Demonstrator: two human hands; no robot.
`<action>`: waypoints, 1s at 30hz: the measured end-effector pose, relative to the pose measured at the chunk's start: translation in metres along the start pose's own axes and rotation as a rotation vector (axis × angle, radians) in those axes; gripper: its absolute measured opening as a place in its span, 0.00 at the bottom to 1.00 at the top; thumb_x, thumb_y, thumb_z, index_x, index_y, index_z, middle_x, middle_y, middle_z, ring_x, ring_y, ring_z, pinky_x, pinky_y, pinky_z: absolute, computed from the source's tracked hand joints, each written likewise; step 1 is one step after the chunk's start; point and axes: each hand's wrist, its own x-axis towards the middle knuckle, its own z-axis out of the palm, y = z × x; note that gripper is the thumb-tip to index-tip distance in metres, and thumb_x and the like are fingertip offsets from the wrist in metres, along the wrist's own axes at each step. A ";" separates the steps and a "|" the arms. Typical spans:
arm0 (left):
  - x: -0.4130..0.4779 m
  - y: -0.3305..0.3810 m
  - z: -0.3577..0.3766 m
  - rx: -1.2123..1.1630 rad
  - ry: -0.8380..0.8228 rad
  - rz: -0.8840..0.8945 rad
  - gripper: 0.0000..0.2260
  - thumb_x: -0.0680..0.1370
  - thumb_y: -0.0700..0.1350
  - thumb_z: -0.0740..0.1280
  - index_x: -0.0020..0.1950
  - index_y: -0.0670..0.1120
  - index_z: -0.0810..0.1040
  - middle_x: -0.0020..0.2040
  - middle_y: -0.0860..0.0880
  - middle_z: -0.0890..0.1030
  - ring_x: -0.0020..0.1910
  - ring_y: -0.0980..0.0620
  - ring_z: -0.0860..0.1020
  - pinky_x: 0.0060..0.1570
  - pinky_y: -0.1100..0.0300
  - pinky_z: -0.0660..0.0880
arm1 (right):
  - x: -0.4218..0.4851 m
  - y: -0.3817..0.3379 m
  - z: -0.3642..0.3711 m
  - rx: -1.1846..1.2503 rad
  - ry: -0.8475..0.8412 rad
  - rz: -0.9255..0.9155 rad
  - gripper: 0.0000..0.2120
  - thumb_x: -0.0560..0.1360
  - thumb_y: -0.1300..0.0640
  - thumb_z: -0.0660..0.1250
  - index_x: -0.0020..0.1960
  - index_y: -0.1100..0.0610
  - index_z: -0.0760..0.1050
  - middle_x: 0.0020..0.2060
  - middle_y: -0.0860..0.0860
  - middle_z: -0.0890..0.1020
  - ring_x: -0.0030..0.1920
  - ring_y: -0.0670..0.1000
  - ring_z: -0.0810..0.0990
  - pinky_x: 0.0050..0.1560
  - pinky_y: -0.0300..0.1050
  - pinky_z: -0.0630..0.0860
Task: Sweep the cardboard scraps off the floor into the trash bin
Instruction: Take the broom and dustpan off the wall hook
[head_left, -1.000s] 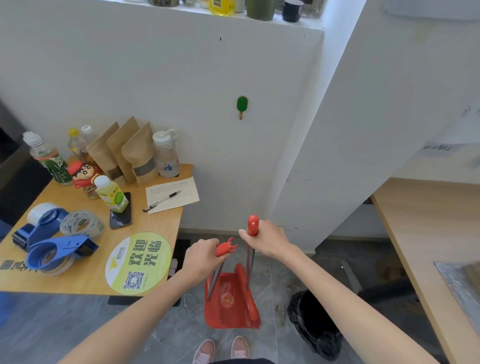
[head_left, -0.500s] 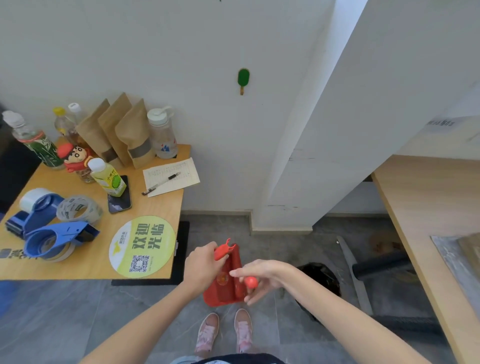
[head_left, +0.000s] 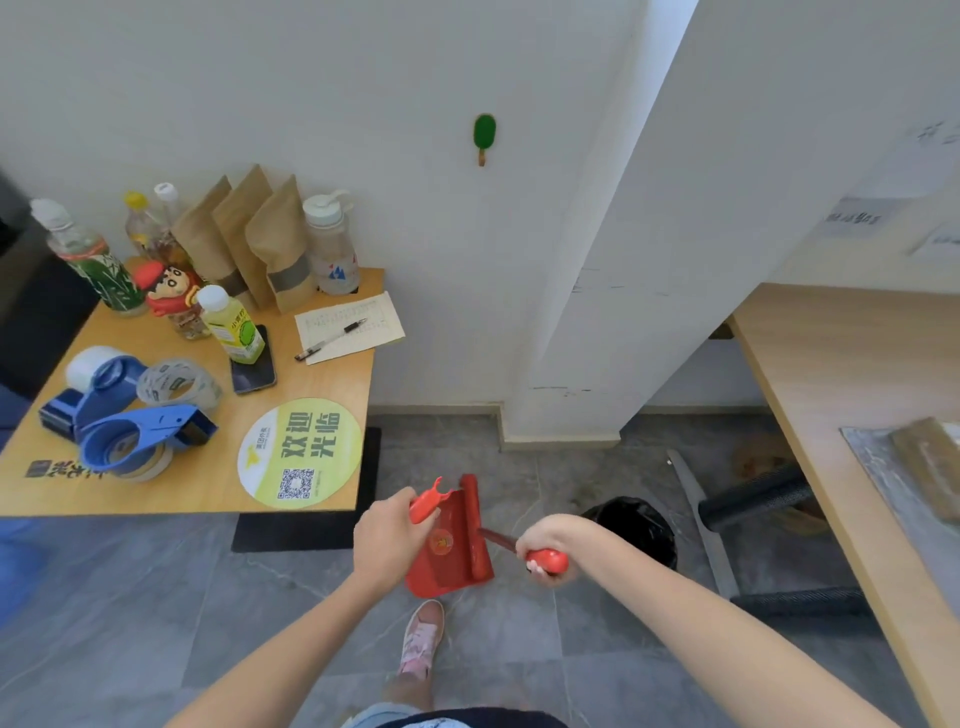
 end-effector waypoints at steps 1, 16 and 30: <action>-0.007 0.000 0.000 0.003 0.018 -0.014 0.16 0.73 0.60 0.67 0.35 0.50 0.70 0.28 0.52 0.76 0.30 0.52 0.77 0.30 0.57 0.71 | -0.003 0.009 0.004 -0.040 0.011 -0.027 0.16 0.80 0.59 0.53 0.33 0.59 0.63 0.12 0.50 0.68 0.11 0.45 0.67 0.15 0.32 0.66; -0.178 0.009 0.023 0.003 0.100 -0.187 0.19 0.73 0.61 0.66 0.31 0.49 0.69 0.28 0.51 0.76 0.32 0.46 0.78 0.31 0.55 0.71 | 0.005 0.198 0.035 -0.109 0.079 -0.126 0.19 0.80 0.63 0.52 0.30 0.58 0.60 0.09 0.48 0.63 0.08 0.44 0.61 0.14 0.26 0.56; -0.274 -0.032 0.005 0.040 0.158 -0.239 0.20 0.74 0.59 0.67 0.33 0.45 0.70 0.26 0.50 0.75 0.29 0.49 0.75 0.27 0.59 0.64 | 0.021 0.264 0.102 0.074 0.054 -0.149 0.14 0.79 0.61 0.57 0.35 0.59 0.64 0.21 0.49 0.67 0.13 0.43 0.63 0.18 0.32 0.62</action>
